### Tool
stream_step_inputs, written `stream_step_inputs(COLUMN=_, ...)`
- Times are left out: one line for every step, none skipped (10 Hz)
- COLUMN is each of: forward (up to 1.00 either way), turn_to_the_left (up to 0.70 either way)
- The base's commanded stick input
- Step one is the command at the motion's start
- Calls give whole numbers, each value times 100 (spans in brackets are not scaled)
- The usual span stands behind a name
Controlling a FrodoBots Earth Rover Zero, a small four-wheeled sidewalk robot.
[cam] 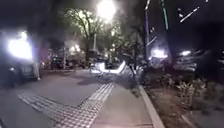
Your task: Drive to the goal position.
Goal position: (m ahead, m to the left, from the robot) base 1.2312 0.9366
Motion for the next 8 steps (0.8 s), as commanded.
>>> stream_step_inputs(forward=45, turn_to_the_left=0)
stream_step_inputs(forward=45, turn_to_the_left=0)
stream_step_inputs(forward=45, turn_to_the_left=0)
stream_step_inputs(forward=45, turn_to_the_left=0)
stream_step_inputs(forward=45, turn_to_the_left=0)
stream_step_inputs(forward=45, turn_to_the_left=0)
stream_step_inputs(forward=45, turn_to_the_left=0)
stream_step_inputs(forward=45, turn_to_the_left=0)
